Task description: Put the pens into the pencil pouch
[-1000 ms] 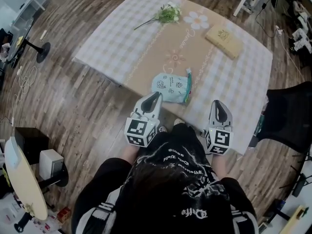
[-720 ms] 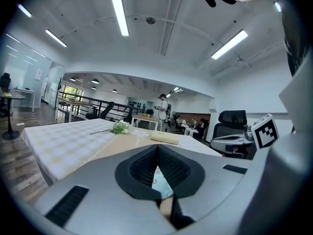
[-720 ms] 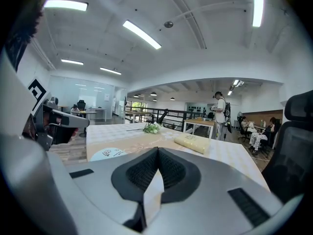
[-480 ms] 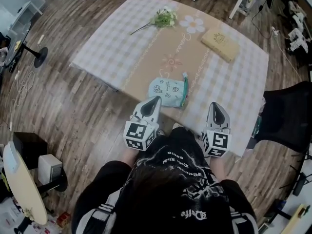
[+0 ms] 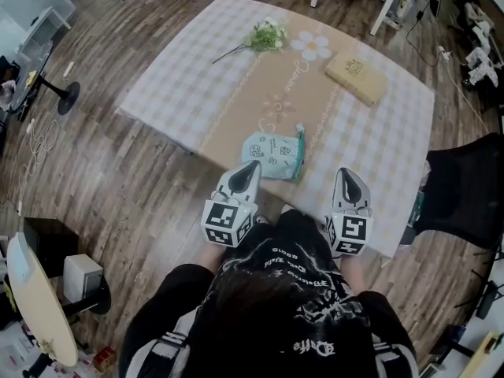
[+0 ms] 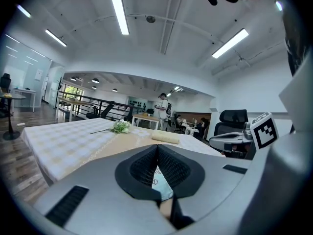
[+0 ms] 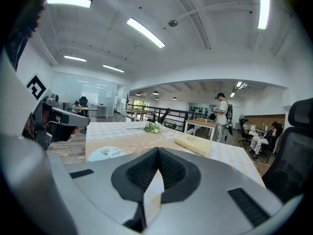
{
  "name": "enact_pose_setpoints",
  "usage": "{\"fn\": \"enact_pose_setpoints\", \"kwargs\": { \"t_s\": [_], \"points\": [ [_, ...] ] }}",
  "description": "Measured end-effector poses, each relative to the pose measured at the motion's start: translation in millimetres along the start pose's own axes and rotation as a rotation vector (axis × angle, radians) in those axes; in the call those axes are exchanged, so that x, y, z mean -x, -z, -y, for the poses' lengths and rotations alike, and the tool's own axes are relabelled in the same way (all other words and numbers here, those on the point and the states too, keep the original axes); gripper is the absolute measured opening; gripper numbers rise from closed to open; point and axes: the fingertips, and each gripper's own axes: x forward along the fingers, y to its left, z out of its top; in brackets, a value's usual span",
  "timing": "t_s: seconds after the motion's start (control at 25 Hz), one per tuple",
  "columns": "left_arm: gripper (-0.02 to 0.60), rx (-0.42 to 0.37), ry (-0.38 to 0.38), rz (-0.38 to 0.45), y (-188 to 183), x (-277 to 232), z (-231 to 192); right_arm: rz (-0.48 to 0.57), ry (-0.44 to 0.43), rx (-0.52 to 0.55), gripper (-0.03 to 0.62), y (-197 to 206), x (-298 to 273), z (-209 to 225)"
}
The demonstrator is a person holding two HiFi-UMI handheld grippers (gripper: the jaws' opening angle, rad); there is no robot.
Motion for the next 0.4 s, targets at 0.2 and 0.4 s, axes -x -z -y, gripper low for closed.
{"fn": "enact_pose_setpoints", "kwargs": {
  "t_s": [0.2, 0.4],
  "points": [
    [0.020, -0.013, 0.007, -0.011, 3, -3, 0, 0.000, -0.002, 0.003, 0.008, 0, -1, 0],
    [0.020, -0.021, 0.016, -0.042, 13, -4, 1, -0.004, -0.009, 0.007, 0.008, 1, -1, 0]
  ]
}}
